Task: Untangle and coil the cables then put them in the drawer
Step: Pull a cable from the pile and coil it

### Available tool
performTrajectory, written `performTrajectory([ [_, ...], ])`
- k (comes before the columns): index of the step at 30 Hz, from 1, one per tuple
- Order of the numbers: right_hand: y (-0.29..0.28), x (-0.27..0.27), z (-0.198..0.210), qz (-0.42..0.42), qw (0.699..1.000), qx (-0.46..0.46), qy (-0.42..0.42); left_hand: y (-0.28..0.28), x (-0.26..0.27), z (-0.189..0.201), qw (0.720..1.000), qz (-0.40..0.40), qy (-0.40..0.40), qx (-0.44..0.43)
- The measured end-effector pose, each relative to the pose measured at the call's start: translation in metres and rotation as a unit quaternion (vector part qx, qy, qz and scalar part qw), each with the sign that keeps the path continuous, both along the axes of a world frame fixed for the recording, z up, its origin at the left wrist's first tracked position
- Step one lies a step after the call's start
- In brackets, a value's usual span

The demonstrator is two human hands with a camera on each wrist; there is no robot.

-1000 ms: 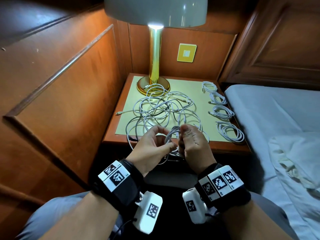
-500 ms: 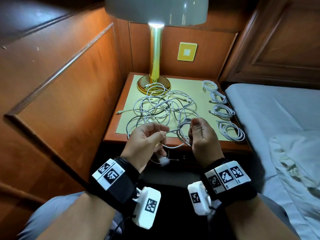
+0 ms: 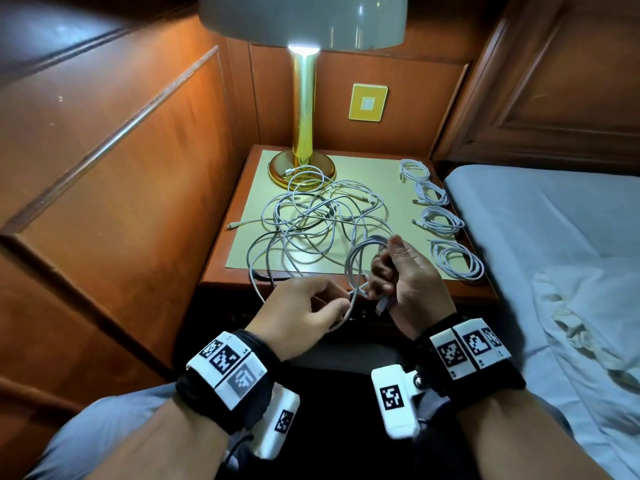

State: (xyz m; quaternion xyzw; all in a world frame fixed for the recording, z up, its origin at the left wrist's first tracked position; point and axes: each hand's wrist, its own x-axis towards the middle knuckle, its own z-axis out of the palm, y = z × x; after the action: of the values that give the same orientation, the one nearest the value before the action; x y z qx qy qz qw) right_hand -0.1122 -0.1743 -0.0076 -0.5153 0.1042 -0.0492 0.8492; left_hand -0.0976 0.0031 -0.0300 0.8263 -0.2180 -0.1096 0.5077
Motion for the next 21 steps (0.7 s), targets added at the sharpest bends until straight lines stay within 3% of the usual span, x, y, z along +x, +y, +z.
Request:
performTrajectory([
  [3,0.005,-0.002,0.001,0.033,0.998,0.042,0.013,-0.005,0.002,0.005,0.985,0.064,0.1,-0.122],
  [6,0.009,-0.002,0.003,0.041,0.997,0.059,0.02,-0.009,0.0,0.008,0.968,0.058,0.155,-0.19],
  [10,0.011,-0.002,0.006,0.022,0.997,0.068,0.024,-0.01,0.0,0.005,0.962,0.033,0.167,-0.212],
  [13,0.013,-0.001,0.004,0.008,0.997,0.074,0.016,-0.01,0.001,0.005,0.971,0.049,0.127,-0.199],
  [15,0.012,0.001,-0.003,0.002,1.0,0.003,0.002,-0.008,0.004,0.004,0.973,0.071,0.105,-0.194],
  [18,0.006,0.0,-0.012,0.005,0.967,-0.254,-0.018,-0.005,0.01,0.003,0.972,0.108,0.081,-0.194],
  [21,0.002,0.0,-0.014,0.044,0.939,-0.342,-0.014,-0.001,0.016,0.0,0.967,0.136,0.046,-0.208],
])
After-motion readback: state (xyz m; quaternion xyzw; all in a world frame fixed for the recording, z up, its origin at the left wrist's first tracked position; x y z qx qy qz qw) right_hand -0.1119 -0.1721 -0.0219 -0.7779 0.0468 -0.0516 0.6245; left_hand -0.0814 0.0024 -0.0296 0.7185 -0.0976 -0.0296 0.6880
